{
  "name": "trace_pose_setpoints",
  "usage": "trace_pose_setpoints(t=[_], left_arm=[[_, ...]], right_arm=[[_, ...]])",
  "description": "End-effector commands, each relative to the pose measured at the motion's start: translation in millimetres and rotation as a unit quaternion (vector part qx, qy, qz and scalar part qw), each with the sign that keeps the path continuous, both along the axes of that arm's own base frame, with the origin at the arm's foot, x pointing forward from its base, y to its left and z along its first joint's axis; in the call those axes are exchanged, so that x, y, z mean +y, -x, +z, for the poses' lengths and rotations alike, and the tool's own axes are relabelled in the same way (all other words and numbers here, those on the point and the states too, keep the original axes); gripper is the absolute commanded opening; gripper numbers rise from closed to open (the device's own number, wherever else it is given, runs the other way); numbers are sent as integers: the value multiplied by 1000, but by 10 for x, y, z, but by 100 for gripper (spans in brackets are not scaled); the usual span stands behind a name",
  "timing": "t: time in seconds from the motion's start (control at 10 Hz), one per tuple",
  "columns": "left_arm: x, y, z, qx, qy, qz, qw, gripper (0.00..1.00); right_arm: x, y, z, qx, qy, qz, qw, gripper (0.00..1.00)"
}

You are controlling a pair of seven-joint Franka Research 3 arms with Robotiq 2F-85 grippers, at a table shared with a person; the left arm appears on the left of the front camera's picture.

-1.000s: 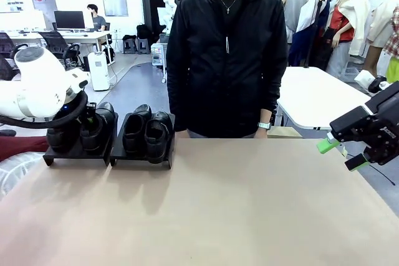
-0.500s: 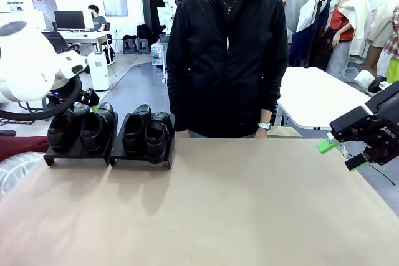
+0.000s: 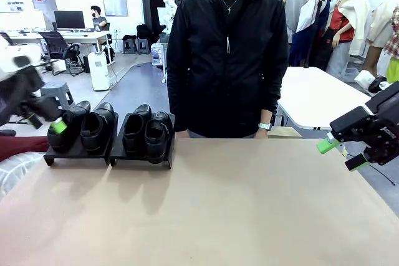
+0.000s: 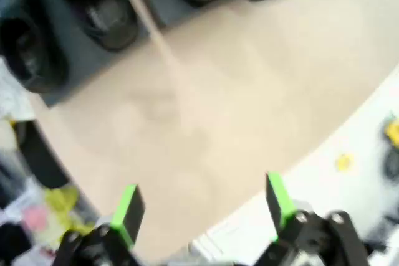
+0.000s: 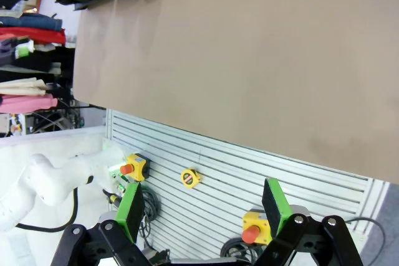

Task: Organize the shoes by placing them on the stand.
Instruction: Place the Shoe from the middle of the table onto the Shoes Stand.

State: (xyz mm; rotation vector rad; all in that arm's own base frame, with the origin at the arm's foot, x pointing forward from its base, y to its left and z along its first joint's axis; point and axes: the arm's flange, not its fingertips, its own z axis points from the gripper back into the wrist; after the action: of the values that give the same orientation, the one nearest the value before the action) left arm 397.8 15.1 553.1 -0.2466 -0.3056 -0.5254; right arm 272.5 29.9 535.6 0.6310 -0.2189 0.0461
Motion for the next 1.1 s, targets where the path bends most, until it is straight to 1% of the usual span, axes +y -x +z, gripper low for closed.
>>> trace_pose_setpoints(t=[0.0,0.1,0.3,0.4,0.5,1.0], left_arm=[[261,390,-84,18,59,-128,990,100],[319,466,-148,11,106,-133,985,100],[349,371,-233,-5,227,-103,968,100],[295,221,-250,-13,263,-46,964,100],[366,529,-173,-8,165,-122,979,100],[366,529,-173,-8,165,-122,979,100]], right_arm=[[22,6,30,5,-13,-7,1000,100],[22,6,30,5,-13,-7,1000,100],[22,6,30,5,-13,-7,1000,100],[22,6,30,5,-13,-7,1000,100],[22,6,30,5,-13,-7,1000,100],[22,6,30,5,-13,-7,1000,100]])
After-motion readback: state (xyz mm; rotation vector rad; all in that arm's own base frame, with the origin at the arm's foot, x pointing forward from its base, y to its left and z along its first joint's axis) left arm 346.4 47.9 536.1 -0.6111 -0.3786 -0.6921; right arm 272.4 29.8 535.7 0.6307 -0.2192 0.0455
